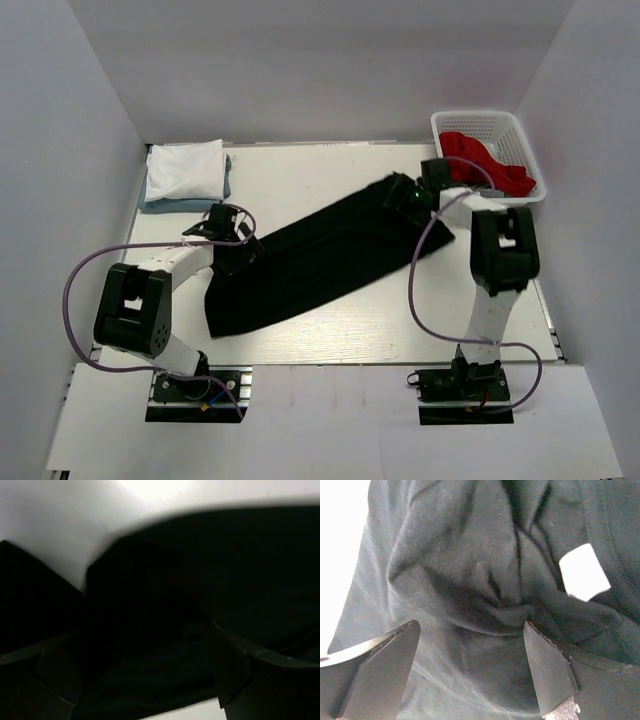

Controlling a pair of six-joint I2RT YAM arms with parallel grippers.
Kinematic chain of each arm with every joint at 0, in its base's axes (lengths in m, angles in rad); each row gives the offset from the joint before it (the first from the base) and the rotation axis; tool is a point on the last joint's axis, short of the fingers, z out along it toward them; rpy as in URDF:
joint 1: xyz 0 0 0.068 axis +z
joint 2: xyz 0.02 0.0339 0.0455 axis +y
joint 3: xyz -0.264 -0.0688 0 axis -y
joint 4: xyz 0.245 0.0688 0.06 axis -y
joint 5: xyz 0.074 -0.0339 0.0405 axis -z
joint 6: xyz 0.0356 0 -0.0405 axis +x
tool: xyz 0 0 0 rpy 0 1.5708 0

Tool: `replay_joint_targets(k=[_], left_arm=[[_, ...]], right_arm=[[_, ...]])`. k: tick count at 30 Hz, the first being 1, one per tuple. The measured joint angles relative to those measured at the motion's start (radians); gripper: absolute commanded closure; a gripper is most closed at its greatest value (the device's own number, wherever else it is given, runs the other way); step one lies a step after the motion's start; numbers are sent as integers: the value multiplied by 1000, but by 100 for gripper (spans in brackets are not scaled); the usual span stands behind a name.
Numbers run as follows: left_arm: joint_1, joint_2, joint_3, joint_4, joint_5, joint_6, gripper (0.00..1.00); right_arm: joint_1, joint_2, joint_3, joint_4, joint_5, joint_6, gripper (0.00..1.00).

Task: Fold and stack the t-shirts
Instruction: Rotate the tshirt 90 degrees

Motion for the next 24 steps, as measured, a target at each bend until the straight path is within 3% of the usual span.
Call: replay_joint_targets(k=[6, 12, 17, 24], left_arm=[[-121, 15, -16, -47, 163, 1, 0], [-373, 78, 14, -151, 443, -17, 0], [-559, 96, 47, -332, 500, 9, 0], [-623, -17, 116, -359, 425, 38, 0]], right_arm=[[58, 289, 401, 8, -34, -19, 10], [142, 532, 795, -42, -33, -75, 10], [188, 534, 821, -81, 10, -150, 10], [198, 394, 716, -176, 114, -269, 10]])
